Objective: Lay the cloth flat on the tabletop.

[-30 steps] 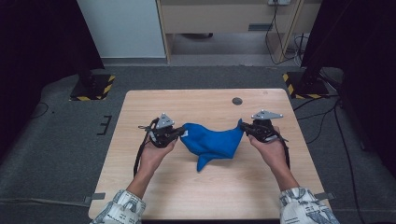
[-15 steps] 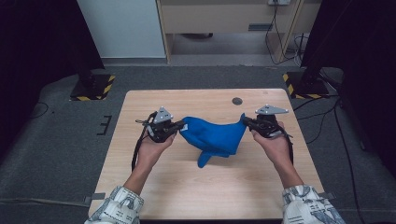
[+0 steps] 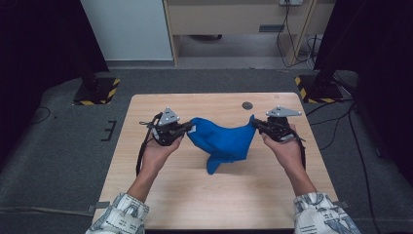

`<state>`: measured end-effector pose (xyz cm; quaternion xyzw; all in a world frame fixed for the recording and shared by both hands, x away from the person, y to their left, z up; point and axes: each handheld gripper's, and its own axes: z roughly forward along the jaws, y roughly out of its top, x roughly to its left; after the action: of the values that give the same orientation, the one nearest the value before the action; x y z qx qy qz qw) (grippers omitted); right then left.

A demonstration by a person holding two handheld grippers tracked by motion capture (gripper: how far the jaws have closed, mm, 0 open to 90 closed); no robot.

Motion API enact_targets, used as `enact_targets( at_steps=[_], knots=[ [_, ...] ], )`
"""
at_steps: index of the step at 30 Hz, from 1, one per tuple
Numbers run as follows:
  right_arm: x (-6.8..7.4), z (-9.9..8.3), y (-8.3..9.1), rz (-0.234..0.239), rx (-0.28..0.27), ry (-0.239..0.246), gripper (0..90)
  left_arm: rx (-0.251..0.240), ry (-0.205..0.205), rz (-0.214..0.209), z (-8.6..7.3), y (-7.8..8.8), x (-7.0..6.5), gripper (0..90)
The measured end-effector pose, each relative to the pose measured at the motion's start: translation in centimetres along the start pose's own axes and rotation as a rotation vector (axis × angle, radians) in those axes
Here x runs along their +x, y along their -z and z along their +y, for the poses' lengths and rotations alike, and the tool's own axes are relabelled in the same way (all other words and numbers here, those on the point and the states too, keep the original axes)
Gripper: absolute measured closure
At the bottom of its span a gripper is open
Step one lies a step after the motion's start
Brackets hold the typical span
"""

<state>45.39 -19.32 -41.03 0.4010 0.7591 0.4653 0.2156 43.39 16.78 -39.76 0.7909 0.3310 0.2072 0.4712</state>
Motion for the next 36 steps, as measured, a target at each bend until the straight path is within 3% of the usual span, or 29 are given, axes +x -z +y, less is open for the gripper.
enact_targets(
  at_steps=[16,36],
  knots=[
    [0.0,1.2,1.5,0.008,-0.046,-0.038,87.2,-0.039,0.015,0.004,0.6,1.3,0.3,88.6],
    [-0.1,2.0,3.1,-0.013,-0.083,-0.022,87.2,-0.063,-0.002,0.002,1.7,2.3,-0.1,88.5]
  ],
)
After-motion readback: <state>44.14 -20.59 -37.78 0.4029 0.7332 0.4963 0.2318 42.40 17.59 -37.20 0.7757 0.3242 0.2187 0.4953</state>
